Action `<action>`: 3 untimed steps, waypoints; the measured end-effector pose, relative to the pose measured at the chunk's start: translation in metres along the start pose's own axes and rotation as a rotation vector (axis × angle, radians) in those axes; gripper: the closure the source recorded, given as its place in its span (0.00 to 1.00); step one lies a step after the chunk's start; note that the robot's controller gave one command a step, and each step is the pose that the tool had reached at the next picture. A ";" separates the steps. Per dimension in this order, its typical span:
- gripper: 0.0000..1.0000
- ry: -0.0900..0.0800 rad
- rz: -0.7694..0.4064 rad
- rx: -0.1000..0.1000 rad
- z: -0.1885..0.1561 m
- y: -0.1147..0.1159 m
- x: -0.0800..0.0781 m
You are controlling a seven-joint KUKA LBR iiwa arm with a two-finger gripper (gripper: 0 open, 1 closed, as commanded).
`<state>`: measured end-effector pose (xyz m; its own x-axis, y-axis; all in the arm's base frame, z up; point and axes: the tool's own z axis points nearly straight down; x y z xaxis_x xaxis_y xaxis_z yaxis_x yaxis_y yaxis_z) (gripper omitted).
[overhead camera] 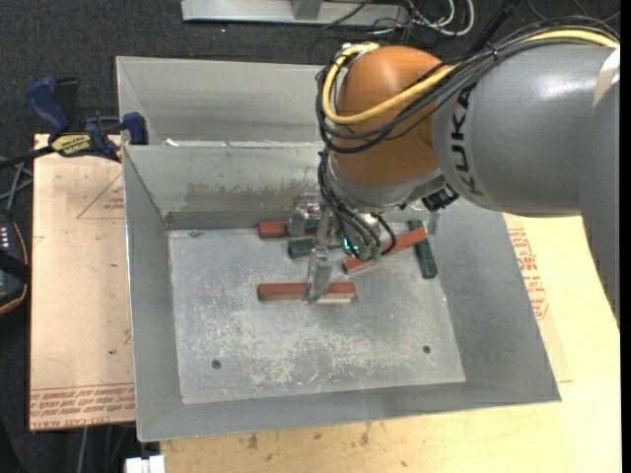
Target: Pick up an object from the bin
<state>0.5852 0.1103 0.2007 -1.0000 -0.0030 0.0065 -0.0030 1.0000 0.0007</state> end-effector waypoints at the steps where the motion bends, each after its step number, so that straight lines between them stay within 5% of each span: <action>1: 0.00 -0.007 0.002 -0.001 -0.005 -0.001 -0.002; 2: 0.00 -0.015 -0.057 -0.001 0.027 -0.005 -0.006; 3: 1.00 -0.008 -0.190 0.000 0.129 -0.025 0.028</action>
Offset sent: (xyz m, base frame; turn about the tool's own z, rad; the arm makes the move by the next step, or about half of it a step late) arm 0.0093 -0.0197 -0.1307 -0.2216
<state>0.5561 0.0852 0.0722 -0.9815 -0.1915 -0.0016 -0.1915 0.9815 0.0016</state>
